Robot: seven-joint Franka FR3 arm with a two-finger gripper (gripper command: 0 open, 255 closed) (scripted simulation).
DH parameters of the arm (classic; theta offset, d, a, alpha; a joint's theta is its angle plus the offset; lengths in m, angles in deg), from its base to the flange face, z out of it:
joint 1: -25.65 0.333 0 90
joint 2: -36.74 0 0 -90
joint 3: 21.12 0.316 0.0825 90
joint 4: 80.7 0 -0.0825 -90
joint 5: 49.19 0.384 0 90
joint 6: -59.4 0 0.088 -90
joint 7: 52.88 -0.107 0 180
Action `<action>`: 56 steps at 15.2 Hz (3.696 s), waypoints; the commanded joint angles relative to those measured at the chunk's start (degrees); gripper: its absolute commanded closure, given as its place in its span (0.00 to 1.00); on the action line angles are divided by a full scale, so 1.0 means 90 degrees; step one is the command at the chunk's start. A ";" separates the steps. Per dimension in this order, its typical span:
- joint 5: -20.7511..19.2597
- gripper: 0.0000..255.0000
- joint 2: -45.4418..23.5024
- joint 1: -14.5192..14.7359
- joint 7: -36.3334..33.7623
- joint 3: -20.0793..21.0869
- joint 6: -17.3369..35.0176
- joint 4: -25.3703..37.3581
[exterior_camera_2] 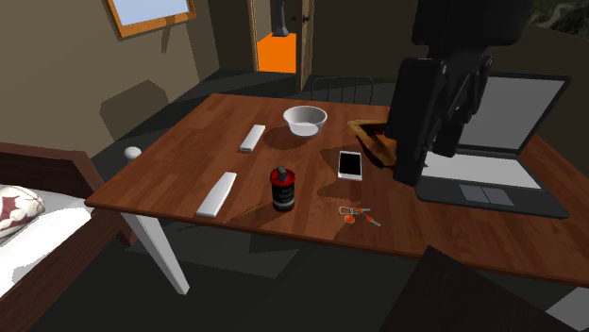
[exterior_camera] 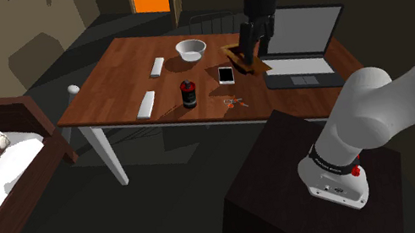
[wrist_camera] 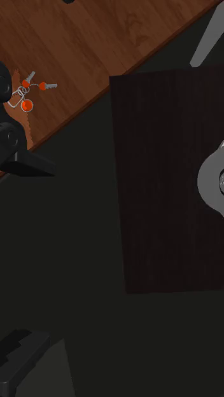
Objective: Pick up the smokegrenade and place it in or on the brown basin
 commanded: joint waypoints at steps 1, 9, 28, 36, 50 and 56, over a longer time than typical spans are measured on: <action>0.0000 0.00 0.0000 0.0000 0.0000 0.0000 0.0000 0.0000; -0.0377 0.00 -0.0941 -0.0067 0.0828 -0.0315 0.2072 -0.0704; 0.0127 0.00 -0.5190 0.0001 0.3020 -0.0990 0.6397 0.0288; 0.0901 0.00 -0.7131 -0.0335 0.4094 -0.0722 0.7306 0.1756; 0.1201 0.00 -0.8303 -0.0593 0.4445 -0.0423 0.7827 0.2549; 0.1201 1.00 -0.8302 -0.0593 0.4446 -0.0423 0.7827 0.2548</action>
